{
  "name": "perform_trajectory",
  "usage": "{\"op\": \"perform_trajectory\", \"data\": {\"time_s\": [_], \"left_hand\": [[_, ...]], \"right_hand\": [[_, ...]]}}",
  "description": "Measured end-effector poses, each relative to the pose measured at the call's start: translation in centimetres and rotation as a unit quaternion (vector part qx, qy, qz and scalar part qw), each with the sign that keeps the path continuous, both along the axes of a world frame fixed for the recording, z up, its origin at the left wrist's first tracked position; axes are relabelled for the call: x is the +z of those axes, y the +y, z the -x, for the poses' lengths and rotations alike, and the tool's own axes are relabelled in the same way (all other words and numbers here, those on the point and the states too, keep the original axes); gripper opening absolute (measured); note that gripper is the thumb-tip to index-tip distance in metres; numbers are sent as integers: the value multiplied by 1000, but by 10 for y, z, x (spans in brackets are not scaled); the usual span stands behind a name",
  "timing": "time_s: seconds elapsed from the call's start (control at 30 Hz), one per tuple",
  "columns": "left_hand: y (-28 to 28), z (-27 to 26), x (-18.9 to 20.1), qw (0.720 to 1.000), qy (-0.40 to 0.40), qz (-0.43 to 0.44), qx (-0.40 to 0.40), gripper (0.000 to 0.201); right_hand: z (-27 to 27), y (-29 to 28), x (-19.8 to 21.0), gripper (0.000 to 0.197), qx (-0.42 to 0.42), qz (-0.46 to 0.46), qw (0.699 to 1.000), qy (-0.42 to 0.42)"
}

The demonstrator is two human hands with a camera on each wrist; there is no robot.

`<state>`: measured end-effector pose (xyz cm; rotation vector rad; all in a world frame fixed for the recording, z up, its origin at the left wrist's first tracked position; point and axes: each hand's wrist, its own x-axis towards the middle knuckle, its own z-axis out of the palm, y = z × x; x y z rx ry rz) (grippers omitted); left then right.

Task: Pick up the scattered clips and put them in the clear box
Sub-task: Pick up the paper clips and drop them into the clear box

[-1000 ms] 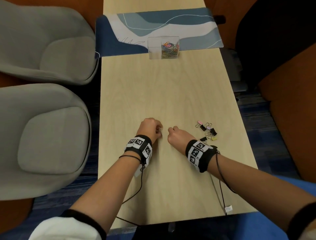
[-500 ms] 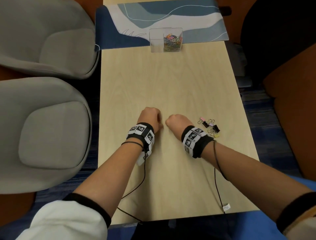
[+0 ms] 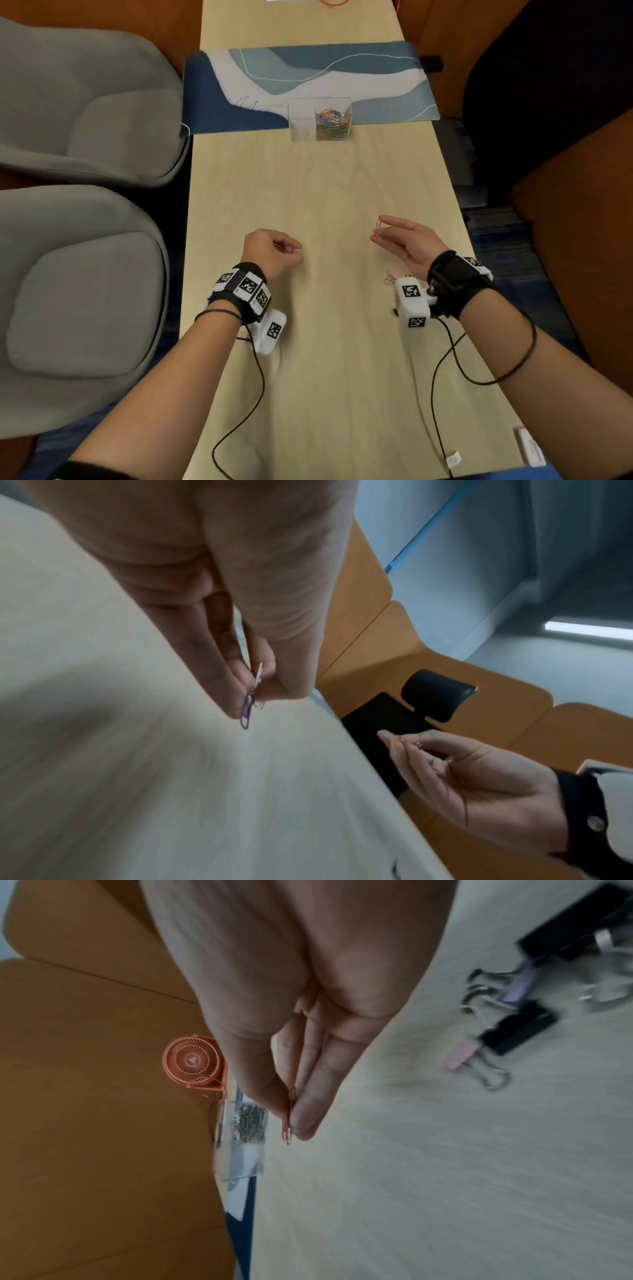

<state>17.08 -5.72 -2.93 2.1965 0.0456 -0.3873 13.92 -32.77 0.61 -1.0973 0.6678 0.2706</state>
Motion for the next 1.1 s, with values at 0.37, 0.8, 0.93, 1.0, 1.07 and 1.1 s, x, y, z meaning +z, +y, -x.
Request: {"op": "perform_trajectory", "data": {"time_s": [0.37,0.8,0.93,1.0,1.07,1.1], "left_hand": [[-53,-156,96,971,-215,100,34,18],[-112,-259,43,963,-182,179,83,13],[-116,-274,21,969,-189,148,66,15],[-115,-277,12,974,-192,118,39,18],[-115,-276,5,977,-199,80,13,18],[-115,-276,1,975,-214,58,-3,18]], "right_hand": [[-150,-12,74,29,-4,-17,991,-132],[-271,-10,44,24,-39,177,963,-198],[-287,-7,20,20,-5,280,938,-206],[-293,-6,11,20,3,309,928,-208],[-296,-6,5,20,16,336,917,-216],[-297,-7,4,20,22,351,910,-221]]}}
